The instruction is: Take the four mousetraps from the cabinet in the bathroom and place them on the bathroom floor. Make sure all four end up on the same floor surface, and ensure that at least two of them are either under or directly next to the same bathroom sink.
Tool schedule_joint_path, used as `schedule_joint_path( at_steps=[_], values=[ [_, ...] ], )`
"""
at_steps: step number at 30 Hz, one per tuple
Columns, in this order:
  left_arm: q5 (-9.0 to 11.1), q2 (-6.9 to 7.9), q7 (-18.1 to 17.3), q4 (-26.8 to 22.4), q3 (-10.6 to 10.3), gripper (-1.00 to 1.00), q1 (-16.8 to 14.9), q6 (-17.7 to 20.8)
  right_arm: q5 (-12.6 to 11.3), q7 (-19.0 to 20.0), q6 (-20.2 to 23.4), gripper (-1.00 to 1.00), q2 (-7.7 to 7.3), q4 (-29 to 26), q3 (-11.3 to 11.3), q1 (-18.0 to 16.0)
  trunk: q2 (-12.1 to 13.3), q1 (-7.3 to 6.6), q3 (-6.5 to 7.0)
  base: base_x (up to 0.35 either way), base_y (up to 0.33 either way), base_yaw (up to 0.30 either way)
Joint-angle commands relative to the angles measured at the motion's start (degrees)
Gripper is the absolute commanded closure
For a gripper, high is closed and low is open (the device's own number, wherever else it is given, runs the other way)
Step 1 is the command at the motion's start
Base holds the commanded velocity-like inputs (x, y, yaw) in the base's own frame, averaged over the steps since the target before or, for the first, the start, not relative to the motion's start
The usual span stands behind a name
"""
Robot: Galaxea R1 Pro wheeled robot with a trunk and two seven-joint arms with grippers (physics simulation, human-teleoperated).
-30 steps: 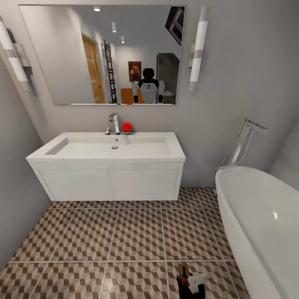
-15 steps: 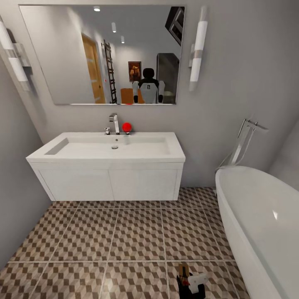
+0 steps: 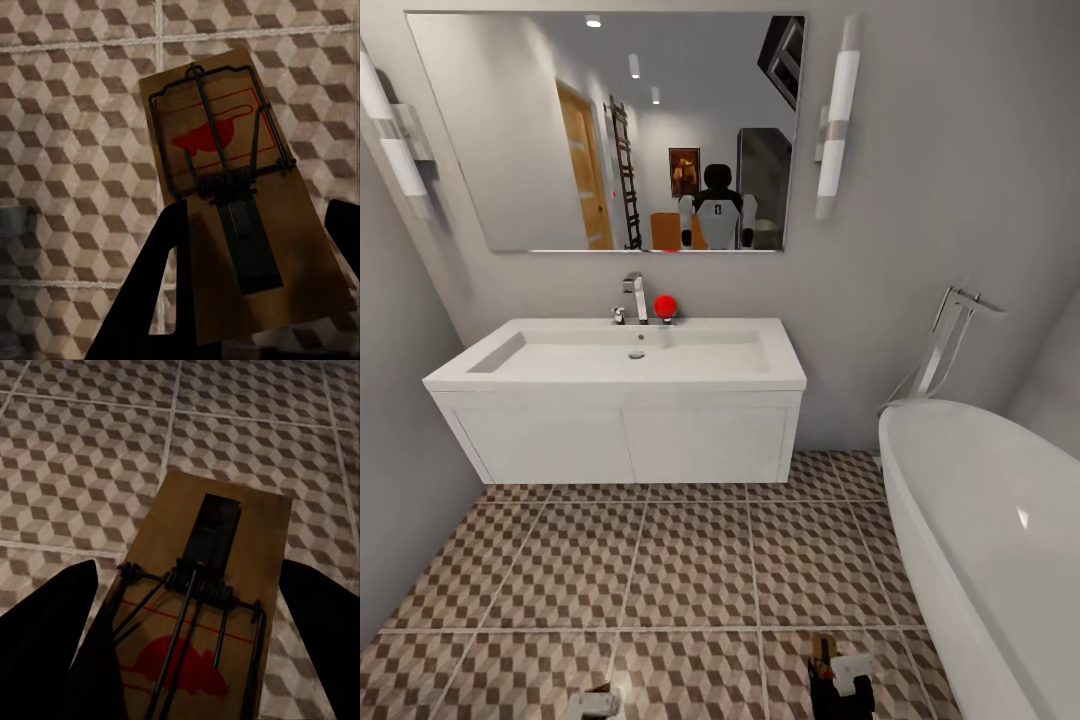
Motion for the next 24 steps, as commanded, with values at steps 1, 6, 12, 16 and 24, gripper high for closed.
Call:
schedule_joint_path(
  at_steps=[1,6,12,16,24],
  values=[
    [0.6,0.26,0.47,-2.42,-0.45,1.0,-0.08,2.4,0.09,-0.6,1.95,1.0,-0.72,-1.87,0.58,-0.03,-0.03,0.0,-0.06,0.0,0.0,0.0],
    [0.62,0.52,0.55,-9.61,-0.34,1.0,-1.19,9.12,-0.15,-0.77,15.41,1.0,-3.5,-16.53,0.52,-0.03,-0.03,0.0,-0.06,0.0,0.0,0.0],
    [0.64,0.9,0.82,-10.96,0.31,1.0,-7.69,20.15,-0.4,-0.76,35.08,1.0,-3.92,-37.25,0.4,-0.13,-0.03,0.0,-0.06,0.0,0.0,0.0],
    [0.61,0.97,0.96,-6.65,0.5,1.0,-13.64,21.93,-0.58,-0.76,42.54,1.0,-3.81,-43.68,0.35,-0.83,-0.03,0.0,-0.06,0.0,0.0,0.0],
    [0.61,1.24,1.01,2.81,0.56,1.0,-22.57,21.27,-2.64,-0.77,46.58,1.0,-3.1,-46.14,0.29,-3.4,-0.03,0.0,-0.06,0.0,0.0,0.0]
  ],
)
